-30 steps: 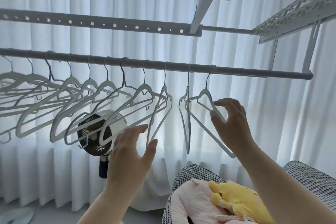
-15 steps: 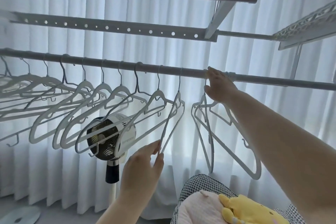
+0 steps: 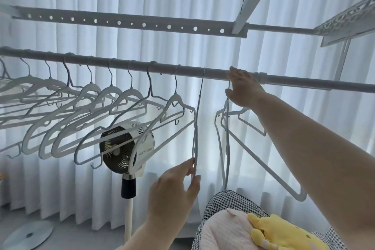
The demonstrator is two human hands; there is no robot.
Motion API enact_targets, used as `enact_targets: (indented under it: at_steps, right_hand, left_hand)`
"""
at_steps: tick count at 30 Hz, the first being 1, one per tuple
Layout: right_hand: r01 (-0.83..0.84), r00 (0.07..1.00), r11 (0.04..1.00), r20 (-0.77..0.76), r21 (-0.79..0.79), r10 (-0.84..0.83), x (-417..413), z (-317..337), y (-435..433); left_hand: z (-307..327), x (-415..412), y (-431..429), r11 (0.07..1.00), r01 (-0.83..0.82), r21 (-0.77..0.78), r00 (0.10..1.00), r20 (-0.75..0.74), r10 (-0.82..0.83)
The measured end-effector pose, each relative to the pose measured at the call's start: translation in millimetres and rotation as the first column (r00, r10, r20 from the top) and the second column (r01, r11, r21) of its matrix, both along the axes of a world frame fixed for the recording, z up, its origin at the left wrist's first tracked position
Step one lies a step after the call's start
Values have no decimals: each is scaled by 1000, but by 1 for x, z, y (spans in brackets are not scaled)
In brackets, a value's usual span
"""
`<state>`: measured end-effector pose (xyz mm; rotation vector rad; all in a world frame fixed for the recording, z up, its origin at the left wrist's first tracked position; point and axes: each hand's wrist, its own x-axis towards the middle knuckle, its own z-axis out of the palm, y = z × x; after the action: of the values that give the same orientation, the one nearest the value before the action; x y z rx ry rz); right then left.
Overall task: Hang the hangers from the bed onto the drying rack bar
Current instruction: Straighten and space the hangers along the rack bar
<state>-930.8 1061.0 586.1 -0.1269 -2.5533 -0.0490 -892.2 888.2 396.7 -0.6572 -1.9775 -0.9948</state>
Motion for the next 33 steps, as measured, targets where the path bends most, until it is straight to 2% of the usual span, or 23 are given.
enact_targets:
  at_steps: [3, 6, 14, 19, 23, 25, 28, 30, 31, 33]
  right_hand:
    - [-1, 1000, 1000, -2, 11, 1, 1, -1, 1]
    - [-15, 1000, 1000, -5, -1, 15, 2, -2, 3]
    - [-29, 999, 999, -17, -19, 29, 2, -3, 5]
    - [-25, 1000, 999, -16, -27, 24, 5, -2, 4]
    - [-23, 1000, 999, -10, -39, 22, 7, -1, 3]
    - [-26, 1000, 998, -13, -52, 25, 9, -1, 1]
    - [-40, 998, 997, -41, -71, 37, 11, -2, -3]
    - [-53, 997, 996, -61, -76, 49, 13, -2, -7]
    - [-57, 996, 996, -68, -73, 53, 14, -2, -9]
    - [-60, 996, 996, -69, -63, 56, 15, -2, -15]
  left_hand:
    - [-1, 2, 4, 999, 29, 30, 999, 27, -30]
    - [0, 7, 7, 991, 98, 95, 982, 155, -112]
    - [4, 16, 5, 991, 111, 69, 973, 194, -122]
    - [5, 19, 2, 989, 146, 34, 952, 268, -150]
    - [6, 26, -4, 983, 173, 67, 944, 273, -184]
    - [6, 31, -11, 983, 160, 93, 957, 228, -177]
    - [-1, 29, -28, 993, 31, 118, 998, -57, -25]
    - [0, 25, -39, 984, -41, 174, 976, -204, 76]
    - [2, 22, -44, 978, -65, 198, 970, -216, 108]
    - [5, 17, -52, 972, -99, 213, 983, -131, 129]
